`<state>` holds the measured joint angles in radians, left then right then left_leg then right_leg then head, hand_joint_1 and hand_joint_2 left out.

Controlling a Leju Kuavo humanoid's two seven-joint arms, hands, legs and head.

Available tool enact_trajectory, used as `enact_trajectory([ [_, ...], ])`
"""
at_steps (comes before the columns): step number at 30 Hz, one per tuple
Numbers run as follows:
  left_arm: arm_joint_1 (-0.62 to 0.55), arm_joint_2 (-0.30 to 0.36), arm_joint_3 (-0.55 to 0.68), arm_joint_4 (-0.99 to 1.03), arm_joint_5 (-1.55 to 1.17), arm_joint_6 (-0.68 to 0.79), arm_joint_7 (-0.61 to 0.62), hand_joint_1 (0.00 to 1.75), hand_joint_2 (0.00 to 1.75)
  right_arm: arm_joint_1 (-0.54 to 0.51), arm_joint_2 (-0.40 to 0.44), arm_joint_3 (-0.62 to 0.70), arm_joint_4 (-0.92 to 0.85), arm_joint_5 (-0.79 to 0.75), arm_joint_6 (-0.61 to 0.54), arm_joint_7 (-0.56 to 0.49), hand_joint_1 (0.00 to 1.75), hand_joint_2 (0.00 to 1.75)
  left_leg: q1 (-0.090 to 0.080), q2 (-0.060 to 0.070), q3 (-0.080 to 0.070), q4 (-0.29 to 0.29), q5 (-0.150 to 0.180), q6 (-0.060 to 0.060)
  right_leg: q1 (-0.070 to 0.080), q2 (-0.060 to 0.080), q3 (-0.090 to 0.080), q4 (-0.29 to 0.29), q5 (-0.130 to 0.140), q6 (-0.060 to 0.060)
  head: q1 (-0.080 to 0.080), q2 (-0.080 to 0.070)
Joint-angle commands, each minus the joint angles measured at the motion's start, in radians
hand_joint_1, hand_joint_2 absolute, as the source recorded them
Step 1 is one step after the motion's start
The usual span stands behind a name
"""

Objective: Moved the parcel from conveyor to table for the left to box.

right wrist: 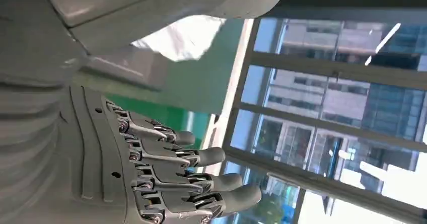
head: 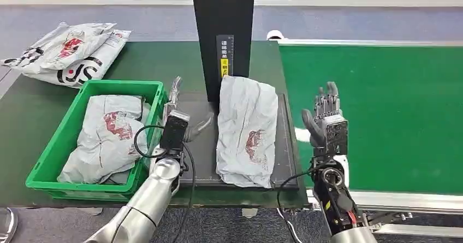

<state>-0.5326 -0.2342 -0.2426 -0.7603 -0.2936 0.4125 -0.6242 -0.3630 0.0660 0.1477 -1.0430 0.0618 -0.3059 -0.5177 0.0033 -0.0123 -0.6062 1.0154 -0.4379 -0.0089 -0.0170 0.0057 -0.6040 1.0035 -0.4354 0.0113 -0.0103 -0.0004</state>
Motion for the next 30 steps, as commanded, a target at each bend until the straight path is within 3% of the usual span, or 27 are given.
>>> enact_trajectory([
  [1,-0.101,0.029,-0.271,0.297,-0.281,-0.188,0.154,0.0,1.75,-0.119,0.025,-0.127,0.193,0.018,-0.01,0.008,0.0,1.75,0.0,-0.001,0.002,-0.002,0.0,0.0,0.001,-0.002,0.003,-0.002,0.0,-0.001,0.0,0.0],
  [8,-0.125,0.021,-0.464,0.465,-0.582,-0.331,0.319,0.0,1.75,-0.176,0.035,-0.155,0.274,0.062,0.018,0.026,0.0,1.75,0.0,0.002,0.001,-0.001,-0.001,0.0,0.0,0.001,0.001,-0.001,0.0,-0.001,0.0,0.0],
  [14,-0.129,0.043,-0.481,0.492,-0.646,-0.481,0.394,0.0,1.75,-0.194,0.045,-0.147,0.299,0.082,0.034,0.033,0.0,1.75,0.0,0.003,0.003,-0.002,-0.001,0.0,0.0,0.002,0.002,-0.002,0.0,-0.001,0.0,0.0],
  [21,-0.128,0.047,-0.476,0.494,-0.645,-0.486,0.397,0.0,1.75,-0.194,0.045,-0.146,0.301,0.083,0.035,0.033,0.0,1.75,0.0,0.002,0.006,-0.002,-0.001,0.001,0.0,0.001,0.006,-0.002,0.0,0.0,0.0,0.0],
  [22,-0.128,0.047,-0.476,0.494,-0.645,-0.486,0.397,0.28,1.75,-0.194,0.045,-0.146,0.301,0.083,0.035,0.033,0.0,1.75,-0.001,0.002,0.006,-0.002,-0.001,0.001,0.0,0.001,0.007,-0.001,0.0,0.0,0.0,0.0],
  [23,-0.125,0.047,-0.461,0.49,-0.634,-0.491,0.392,1.75,1.75,-0.194,0.042,-0.144,0.301,0.082,0.043,0.033,0.0,1.75,-0.001,0.003,0.007,-0.004,-0.001,0.0,0.0,0.002,0.007,-0.002,0.001,-0.001,0.0,0.0],
  [30,-0.136,0.054,-0.433,0.481,-0.629,-0.454,0.393,1.75,1.75,-0.194,0.03,-0.143,0.287,0.078,0.051,0.035,0.0,1.75,-0.001,0.002,0.007,-0.002,0.0,0.001,0.0,0.0,0.008,-0.001,0.001,0.0,0.0,0.0],
])
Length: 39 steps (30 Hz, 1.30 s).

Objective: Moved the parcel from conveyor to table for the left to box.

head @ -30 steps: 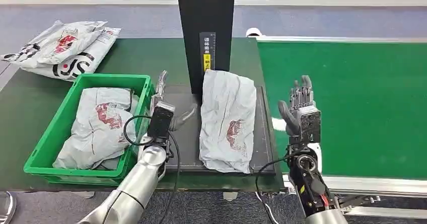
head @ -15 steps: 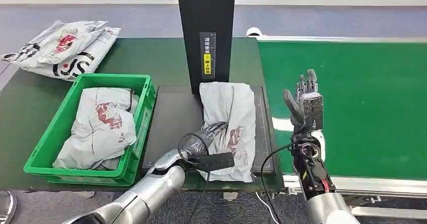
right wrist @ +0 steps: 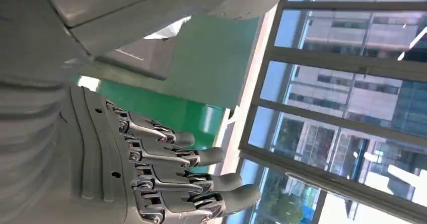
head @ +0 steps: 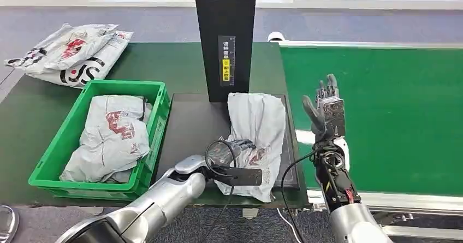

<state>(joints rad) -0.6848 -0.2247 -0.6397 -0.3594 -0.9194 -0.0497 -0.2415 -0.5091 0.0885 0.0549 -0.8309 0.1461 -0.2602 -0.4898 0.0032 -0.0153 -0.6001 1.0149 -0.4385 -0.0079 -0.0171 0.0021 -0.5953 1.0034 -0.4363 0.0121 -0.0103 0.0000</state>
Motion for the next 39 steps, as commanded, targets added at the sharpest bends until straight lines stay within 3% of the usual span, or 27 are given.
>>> enact_trajectory([
  [1,0.017,0.045,-0.036,0.08,-0.003,0.009,0.01,1.75,1.75,-0.048,0.008,-0.051,0.075,-0.006,0.005,0.007,0.0,1.75,0.0,0.004,0.001,-0.001,0.0,0.0,0.0,0.003,0.0,-0.001,0.001,-0.001,0.0,0.0],
  [6,0.011,0.04,0.002,0.067,0.01,0.095,-0.005,1.75,1.75,-0.03,0.005,-0.052,0.05,-0.008,-0.001,0.012,0.0,1.75,0.0,0.005,0.003,-0.002,0.001,-0.001,0.0,0.004,0.0,-0.001,0.002,-0.002,0.0,0.0],
  [13,0.006,0.039,0.002,0.067,0.01,0.091,-0.006,1.75,1.75,-0.028,0.003,-0.052,0.049,-0.008,0.0,0.012,0.0,1.75,0.0,0.004,0.002,-0.001,0.001,-0.001,0.0,0.004,0.0,0.0,0.002,-0.001,0.0,0.0],
  [19,-0.037,0.025,0.201,-0.032,0.132,0.331,-0.069,1.75,1.75,0.0,0.001,-0.059,0.019,-0.017,-0.007,0.013,0.0,1.75,0.001,0.002,0.0,0.0,0.001,-0.001,0.001,0.002,-0.002,0.0,0.002,-0.001,0.0,0.0],
  [35,-0.039,0.028,0.211,-0.054,0.124,0.31,-0.058,1.75,1.75,0.0,0.003,-0.058,0.02,-0.017,-0.008,0.011,0.0,1.75,0.0,0.003,-0.006,0.0,0.003,-0.001,0.001,0.003,-0.009,0.0,0.003,-0.003,0.0,0.0],
  [39,-0.098,0.034,0.276,-0.144,0.132,0.464,-0.067,1.75,1.75,-0.011,0.012,-0.058,0.033,-0.018,-0.019,0.002,0.0,1.75,0.001,0.002,-0.009,0.001,0.003,-0.001,0.001,0.002,-0.011,0.001,0.003,-0.002,0.0,0.0],
])
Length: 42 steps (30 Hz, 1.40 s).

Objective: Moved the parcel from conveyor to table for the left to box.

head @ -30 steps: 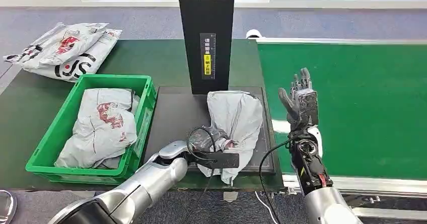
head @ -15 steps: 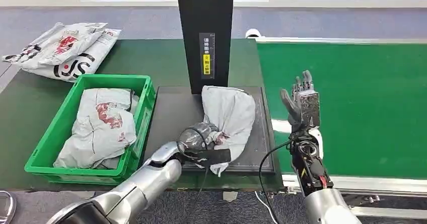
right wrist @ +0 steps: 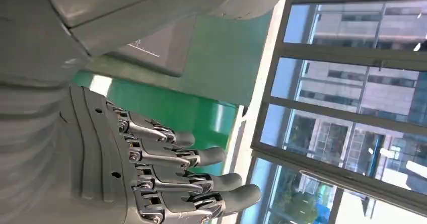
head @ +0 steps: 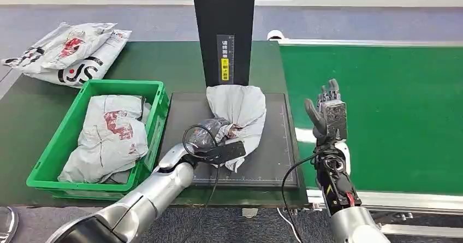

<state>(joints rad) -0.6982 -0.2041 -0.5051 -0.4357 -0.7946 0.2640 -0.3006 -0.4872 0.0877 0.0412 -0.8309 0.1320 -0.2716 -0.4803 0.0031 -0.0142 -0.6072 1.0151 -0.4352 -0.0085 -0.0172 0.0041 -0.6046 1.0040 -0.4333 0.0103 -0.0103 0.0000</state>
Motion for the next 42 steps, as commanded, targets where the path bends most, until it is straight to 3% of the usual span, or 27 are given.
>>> enact_trajectory([
  [1,-0.097,0.021,0.142,-0.098,-0.013,0.179,0.009,1.75,1.75,-0.033,0.016,-0.044,0.037,-0.003,-0.013,-0.013,0.0,1.75,0.001,0.001,-0.002,0.001,0.0,0.0,0.001,0.0,-0.002,0.001,0.0,-0.001,0.0,0.0],
  [9,-0.132,0.089,0.224,-0.375,-0.174,0.328,0.135,1.75,1.75,0.059,0.023,-0.052,-0.058,-0.003,-0.041,-0.015,0.0,1.75,0.001,0.001,-0.002,0.001,0.0,-0.001,0.001,0.0,-0.002,0.001,0.0,-0.001,0.0,0.0],
  [10,0.063,0.184,0.427,-0.595,-0.403,0.434,0.315,1.75,1.75,0.121,0.019,-0.063,-0.116,0.003,-0.071,-0.007,0.0,1.75,0.002,0.003,-0.001,0.001,0.0,-0.001,0.002,0.002,-0.002,0.0,0.0,-0.001,0.0,0.0],
  [12,0.144,0.185,0.672,-0.606,-0.328,0.434,0.045,1.75,1.75,0.169,0.017,-0.078,-0.171,0.004,-0.064,-0.007,0.0,1.75,0.0,0.009,0.005,-0.004,-0.001,-0.001,0.0,0.008,0.002,-0.003,0.001,-0.001,0.0,0.0],
  [14,0.157,0.163,0.783,-0.593,-0.267,0.434,-0.091,1.75,1.75,0.196,0.015,-0.091,-0.209,0.008,-0.064,-0.002,0.0,1.75,0.0,0.01,0.004,-0.005,-0.002,-0.002,0.0,0.008,0.002,-0.002,0.001,-0.001,0.0,0.0],
  [18,0.15,0.149,0.782,-0.594,-0.272,0.434,-0.089,1.75,1.75,0.207,0.01,-0.094,-0.221,0.008,-0.064,-0.002,0.0,1.75,0.001,0.013,0.005,-0.004,-0.004,-0.004,0.001,0.012,-0.001,0.0,-0.001,-0.003,0.0,0.0],
  [22,0.144,0.138,0.777,-0.596,-0.291,0.434,-0.072,1.75,1.75,0.206,0.012,-0.094,-0.223,0.008,-0.064,0.0,0.0,1.75,0.002,0.007,0.002,-0.003,-0.003,-0.004,0.003,0.005,-0.001,-0.001,-0.002,-0.003,0.0,0.0],
  [33,0.135,0.132,0.815,-0.667,-0.325,0.434,-0.06,1.75,1.75,0.203,0.003,-0.098,-0.247,0.005,-0.064,0.021,0.0,1.75,0.002,0.007,0.0,-0.002,-0.003,-0.004,0.003,0.005,-0.002,0.0,-0.002,-0.003,0.0,0.0],
  [37,0.162,0.138,0.943,-0.735,-0.433,0.434,-0.037,1.75,1.75,0.238,-0.002,-0.101,-0.29,-0.004,-0.068,0.031,0.0,1.75,0.003,0.009,0.002,-0.003,-0.004,-0.004,0.003,0.007,-0.001,-0.001,-0.002,-0.003,0.0,0.0],
  [39,0.164,0.18,0.948,-0.65,-0.426,0.434,-0.002,1.75,1.75,0.252,-0.007,-0.106,-0.312,-0.01,-0.071,0.039,0.0,1.75,0.003,0.01,0.003,-0.003,-0.004,-0.004,0.003,0.007,-0.001,-0.001,-0.002,-0.004,0.0,0.0],
  [40,0.162,0.252,0.851,-0.54,-0.463,0.265,0.096,1.75,1.75,0.267,-0.017,-0.111,-0.337,-0.016,-0.071,0.043,0.0,1.75,0.002,0.009,0.003,-0.003,-0.004,-0.004,0.002,0.007,-0.001,-0.001,-0.002,-0.004,0.0,0.0],
  [42,0.163,0.323,0.704,-0.386,-0.423,0.157,0.11,1.75,1.75,0.285,-0.03,-0.125,-0.366,-0.015,-0.042,0.059,0.0,1.75,0.002,0.007,0.005,-0.006,-0.003,-0.004,0.002,0.004,0.001,-0.002,-0.003,-0.004,0.0,0.0],
])
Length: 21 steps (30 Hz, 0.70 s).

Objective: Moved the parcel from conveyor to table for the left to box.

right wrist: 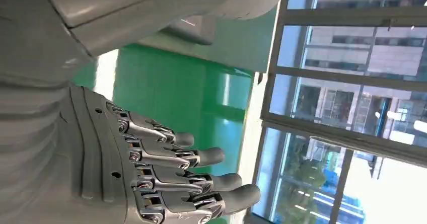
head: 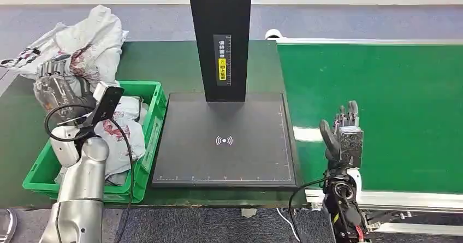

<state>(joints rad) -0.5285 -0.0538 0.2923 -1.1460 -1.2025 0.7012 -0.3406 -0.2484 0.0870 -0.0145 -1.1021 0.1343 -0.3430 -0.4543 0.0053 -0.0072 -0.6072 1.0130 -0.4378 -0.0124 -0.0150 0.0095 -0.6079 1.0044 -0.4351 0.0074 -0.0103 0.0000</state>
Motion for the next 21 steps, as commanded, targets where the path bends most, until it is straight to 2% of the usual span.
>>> enact_trajectory([
  [1,-0.009,0.185,-0.129,0.387,0.016,-0.342,0.142,1.75,1.75,0.047,-0.027,-0.073,-0.097,-0.009,0.045,0.034,0.0,1.75,-0.001,-0.002,0.004,-0.003,0.0,0.0,-0.001,-0.002,0.004,-0.001,-0.001,-0.001,0.0,0.0],
  [4,0.011,0.25,-0.272,0.49,-0.027,-0.491,0.177,1.75,1.75,0.02,-0.013,-0.076,-0.074,0.018,0.078,0.036,0.0,1.75,-0.001,-0.001,0.005,-0.002,0.0,0.0,-0.001,-0.001,0.003,-0.001,-0.002,-0.002,0.0,0.0],
  [5,0.007,0.258,-0.279,0.524,-0.029,-0.533,0.212,0.58,1.75,0.009,-0.008,-0.076,-0.067,0.023,0.084,0.039,0.0,1.75,-0.001,0.0,0.006,-0.004,0.001,0.0,-0.001,-0.001,0.004,-0.002,-0.001,-0.002,0.0,0.0],
  [6,0.001,0.253,-0.259,0.54,-0.015,-0.53,0.24,0.0,1.75,0.008,-0.005,-0.076,-0.068,0.027,0.081,0.043,0.0,1.75,0.0,0.001,0.003,-0.002,0.0,0.0,0.0,0.0,0.002,-0.001,-0.001,-0.002,0.0,0.0],
  [10,-0.028,0.244,-0.256,0.56,-0.012,-0.509,0.255,0.0,1.75,0.024,0.001,-0.079,-0.095,0.034,0.078,0.053,0.0,1.75,0.001,0.003,0.004,-0.001,0.0,-0.001,0.001,0.002,0.003,-0.001,-0.001,-0.002,0.0,0.0],
  [14,-0.067,0.212,-0.226,0.543,0.027,-0.465,0.306,0.0,1.75,0.054,0.006,-0.092,-0.134,0.037,0.081,0.067,0.0,1.75,0.0,-0.001,0.004,-0.002,0.001,-0.001,0.0,-0.002,0.004,-0.002,-0.001,-0.002,0.0,0.0],
  [21,-0.087,0.195,-0.226,0.516,0.064,-0.416,0.28,0.0,1.75,0.067,0.01,-0.105,-0.155,0.037,0.084,0.069,0.0,1.75,0.001,-0.002,0.003,-0.001,0.001,-0.001,0.002,-0.003,0.003,-0.002,-0.001,-0.002,0.0,0.0],
])
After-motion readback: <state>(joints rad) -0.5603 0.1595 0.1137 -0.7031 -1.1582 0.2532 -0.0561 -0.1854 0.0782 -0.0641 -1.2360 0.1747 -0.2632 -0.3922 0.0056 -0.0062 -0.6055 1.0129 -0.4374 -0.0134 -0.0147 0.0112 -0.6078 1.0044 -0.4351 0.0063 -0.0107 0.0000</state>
